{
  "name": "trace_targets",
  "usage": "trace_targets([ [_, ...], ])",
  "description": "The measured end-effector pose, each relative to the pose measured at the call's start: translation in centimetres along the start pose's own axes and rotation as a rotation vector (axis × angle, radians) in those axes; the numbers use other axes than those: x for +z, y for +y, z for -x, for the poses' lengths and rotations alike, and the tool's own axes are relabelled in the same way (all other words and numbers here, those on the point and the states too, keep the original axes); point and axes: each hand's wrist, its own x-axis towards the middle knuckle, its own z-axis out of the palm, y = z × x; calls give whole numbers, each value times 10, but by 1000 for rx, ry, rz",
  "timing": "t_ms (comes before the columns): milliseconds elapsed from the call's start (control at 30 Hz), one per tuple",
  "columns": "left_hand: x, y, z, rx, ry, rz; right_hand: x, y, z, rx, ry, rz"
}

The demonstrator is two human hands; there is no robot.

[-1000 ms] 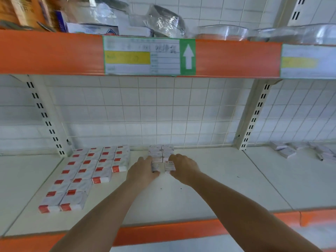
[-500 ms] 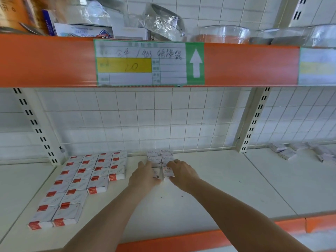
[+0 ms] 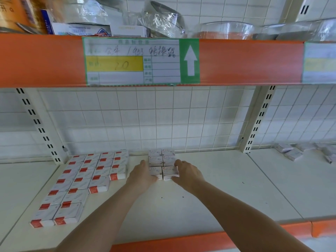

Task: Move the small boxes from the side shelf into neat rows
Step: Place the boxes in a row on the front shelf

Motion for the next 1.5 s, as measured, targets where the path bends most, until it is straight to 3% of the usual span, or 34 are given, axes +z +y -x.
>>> trace_targets([
  [967,-1,9,-11,98,52,-93,-9,3,-7,34,9,1],
  [1167,-13,24,0,225,129,-276,-28,9,4,67,48,9],
  [1500,5,69,25,460,41,-304,-47,29,55,172,86,36],
])
